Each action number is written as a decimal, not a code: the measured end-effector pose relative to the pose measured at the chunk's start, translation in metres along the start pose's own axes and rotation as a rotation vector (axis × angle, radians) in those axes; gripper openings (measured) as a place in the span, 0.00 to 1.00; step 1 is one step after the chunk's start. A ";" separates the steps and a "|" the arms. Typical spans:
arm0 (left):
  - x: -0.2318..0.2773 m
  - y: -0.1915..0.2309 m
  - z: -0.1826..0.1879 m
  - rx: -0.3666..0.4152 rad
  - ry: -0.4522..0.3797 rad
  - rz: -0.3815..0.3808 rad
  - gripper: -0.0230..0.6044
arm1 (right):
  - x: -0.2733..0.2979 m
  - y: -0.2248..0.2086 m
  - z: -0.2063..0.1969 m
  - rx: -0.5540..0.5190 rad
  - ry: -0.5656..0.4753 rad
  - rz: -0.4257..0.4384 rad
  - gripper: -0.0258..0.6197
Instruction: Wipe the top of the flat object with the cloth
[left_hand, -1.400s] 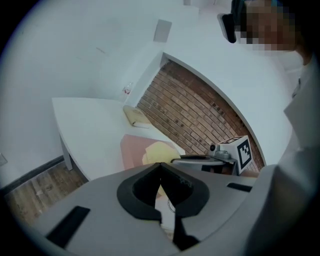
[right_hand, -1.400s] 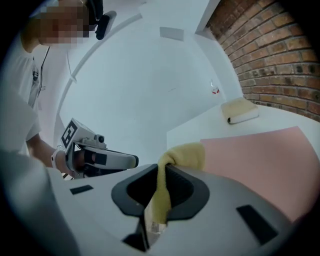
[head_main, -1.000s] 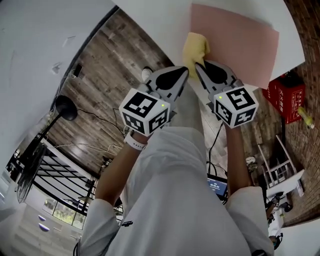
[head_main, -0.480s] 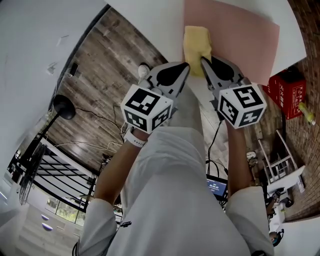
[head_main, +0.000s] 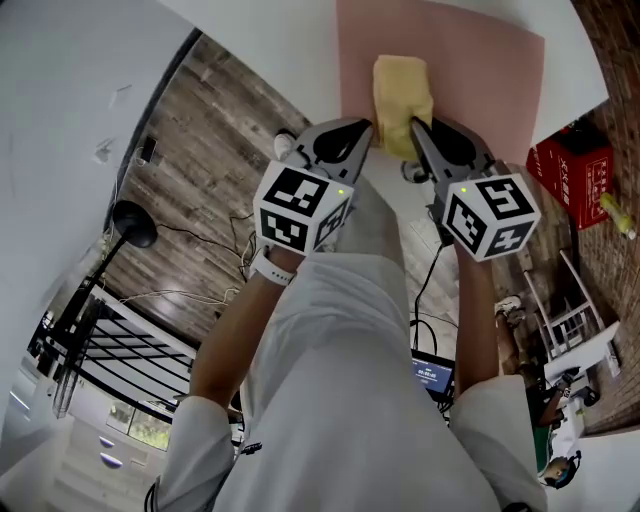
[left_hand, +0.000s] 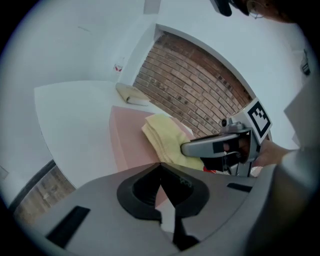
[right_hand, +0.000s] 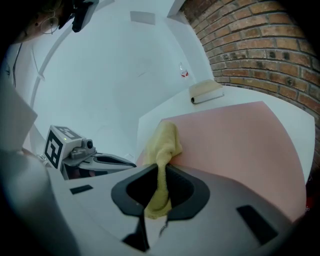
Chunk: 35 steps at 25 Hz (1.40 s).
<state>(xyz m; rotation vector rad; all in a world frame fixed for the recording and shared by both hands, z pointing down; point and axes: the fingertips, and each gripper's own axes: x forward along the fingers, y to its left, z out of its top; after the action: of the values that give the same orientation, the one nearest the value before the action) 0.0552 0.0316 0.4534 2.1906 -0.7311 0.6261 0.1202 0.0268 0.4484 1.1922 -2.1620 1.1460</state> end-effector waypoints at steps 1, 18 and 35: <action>0.002 0.002 -0.003 0.003 0.020 0.008 0.07 | -0.002 -0.003 -0.001 -0.001 0.002 -0.006 0.12; 0.006 0.010 -0.011 0.058 0.115 0.103 0.07 | -0.063 -0.092 -0.012 -0.023 0.026 -0.201 0.13; 0.008 0.010 -0.011 -0.023 0.116 0.090 0.06 | -0.091 -0.174 0.019 -0.066 -0.004 -0.369 0.13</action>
<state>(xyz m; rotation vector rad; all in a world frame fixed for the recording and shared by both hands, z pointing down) 0.0514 0.0317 0.4700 2.0902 -0.7757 0.7796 0.3162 0.0052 0.4563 1.4850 -1.8615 0.9058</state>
